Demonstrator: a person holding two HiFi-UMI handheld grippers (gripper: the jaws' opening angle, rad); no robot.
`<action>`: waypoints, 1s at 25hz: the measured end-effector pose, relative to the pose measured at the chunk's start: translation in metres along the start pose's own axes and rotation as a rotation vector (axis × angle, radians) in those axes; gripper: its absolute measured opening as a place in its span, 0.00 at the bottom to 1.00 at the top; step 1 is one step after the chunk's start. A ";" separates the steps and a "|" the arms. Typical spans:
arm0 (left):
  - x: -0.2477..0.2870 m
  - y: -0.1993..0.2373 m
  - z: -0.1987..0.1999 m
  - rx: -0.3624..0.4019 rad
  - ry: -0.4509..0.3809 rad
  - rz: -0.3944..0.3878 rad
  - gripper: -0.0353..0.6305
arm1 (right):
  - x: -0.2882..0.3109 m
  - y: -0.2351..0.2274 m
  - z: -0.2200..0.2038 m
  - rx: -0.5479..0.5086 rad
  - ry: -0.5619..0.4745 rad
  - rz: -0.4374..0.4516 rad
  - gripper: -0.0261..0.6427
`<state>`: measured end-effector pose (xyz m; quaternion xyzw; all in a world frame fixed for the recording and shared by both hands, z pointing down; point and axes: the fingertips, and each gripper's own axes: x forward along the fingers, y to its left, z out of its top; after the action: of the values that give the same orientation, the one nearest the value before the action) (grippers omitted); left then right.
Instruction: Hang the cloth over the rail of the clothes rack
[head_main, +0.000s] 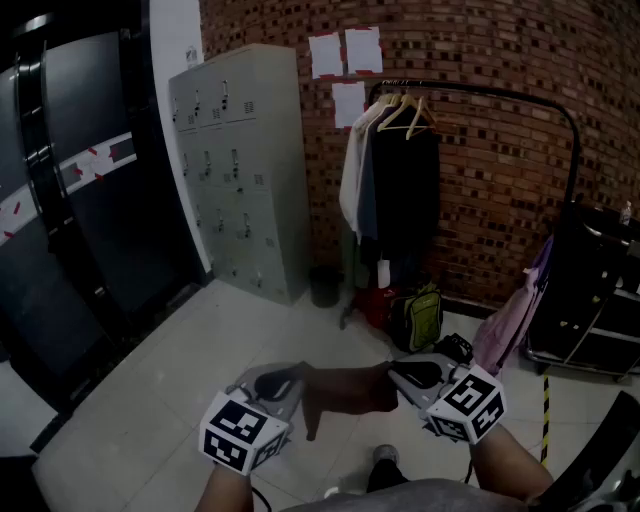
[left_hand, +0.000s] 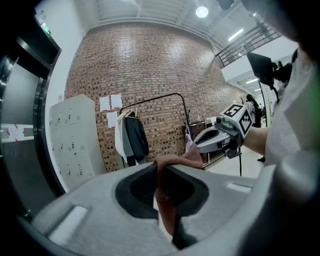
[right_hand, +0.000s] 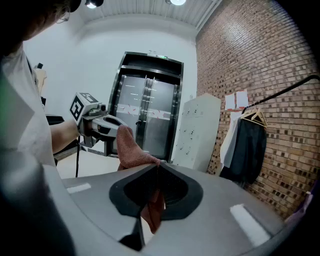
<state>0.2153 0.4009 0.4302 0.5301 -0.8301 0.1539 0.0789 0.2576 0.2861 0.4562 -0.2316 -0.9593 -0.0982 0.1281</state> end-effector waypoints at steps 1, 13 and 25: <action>0.010 0.004 0.003 0.010 0.005 0.000 0.07 | 0.002 -0.011 -0.001 0.007 0.000 -0.008 0.06; 0.198 0.067 0.016 0.017 0.074 -0.091 0.07 | 0.065 -0.190 -0.035 0.101 0.026 -0.070 0.06; 0.427 0.136 0.077 0.023 0.082 -0.159 0.07 | 0.114 -0.418 -0.048 0.105 0.046 -0.128 0.06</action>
<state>-0.0865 0.0623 0.4601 0.5885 -0.7795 0.1784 0.1188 -0.0274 -0.0431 0.4812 -0.1605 -0.9728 -0.0612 0.1557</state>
